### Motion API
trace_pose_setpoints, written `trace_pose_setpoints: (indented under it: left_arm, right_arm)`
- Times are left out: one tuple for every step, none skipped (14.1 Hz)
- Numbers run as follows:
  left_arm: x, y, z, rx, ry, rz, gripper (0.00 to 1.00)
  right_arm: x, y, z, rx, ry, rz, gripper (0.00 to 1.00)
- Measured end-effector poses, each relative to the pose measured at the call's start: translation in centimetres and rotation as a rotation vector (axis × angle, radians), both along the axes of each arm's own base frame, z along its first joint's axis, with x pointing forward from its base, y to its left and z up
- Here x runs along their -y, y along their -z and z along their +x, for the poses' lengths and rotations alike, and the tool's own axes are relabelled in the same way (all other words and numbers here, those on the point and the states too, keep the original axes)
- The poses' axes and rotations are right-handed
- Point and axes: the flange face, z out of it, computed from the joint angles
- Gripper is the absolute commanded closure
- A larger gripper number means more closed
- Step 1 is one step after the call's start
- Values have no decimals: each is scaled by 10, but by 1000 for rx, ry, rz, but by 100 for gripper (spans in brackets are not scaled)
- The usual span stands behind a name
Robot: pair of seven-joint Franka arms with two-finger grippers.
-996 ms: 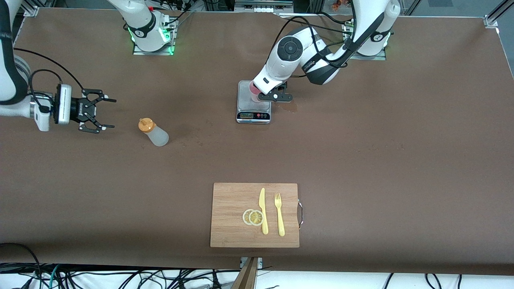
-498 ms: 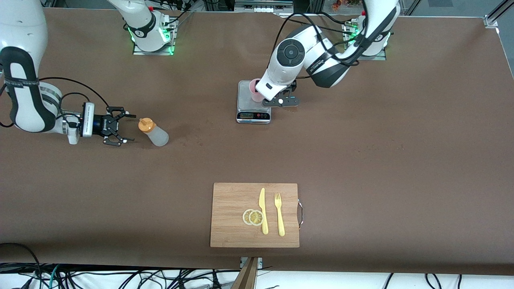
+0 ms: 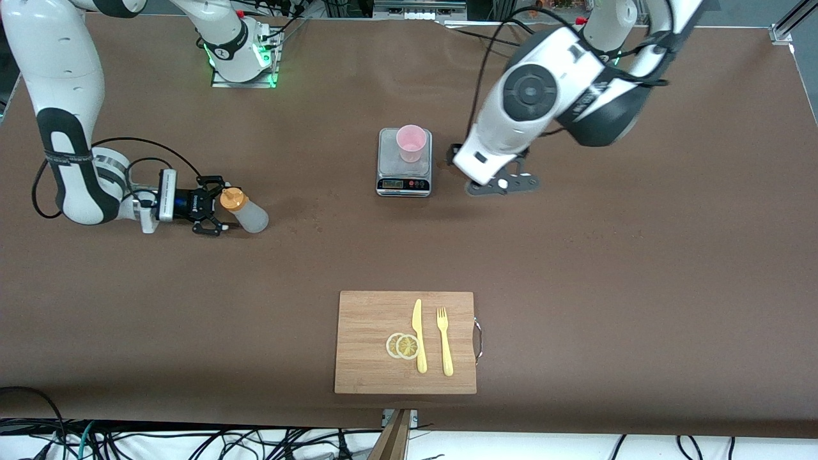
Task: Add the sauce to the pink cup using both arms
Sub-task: 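Grasp the white bottle with the right gripper while the left gripper withdraws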
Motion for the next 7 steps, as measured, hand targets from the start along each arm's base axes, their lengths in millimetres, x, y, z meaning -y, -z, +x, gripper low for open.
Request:
trace_pose_setpoints:
  left_arm:
    - [-18,-14,11,8,37,-10,0]
    - [-35,-27,19,22,71,-14,0]
    - [-53,-40,27,49,104,-10,0]
    - [-74,-52,33,77,142,-1,0]
    - [-95,-65,38,98,181,5,0]
    - [-120,-77,41,110,215,10,0]
    - [-147,-86,45,117,242,20,0]
  right_arm:
    - [-6,2,1,0,0,7,0]
    - [-10,3,2,2,1,12,1]
    - [-15,3,4,5,2,17,4]
    - [-19,2,6,8,0,25,11]
    - [-25,1,7,12,-1,35,19]
    - [-31,0,9,15,-3,47,27]
    - [-36,-1,11,18,-3,57,32]
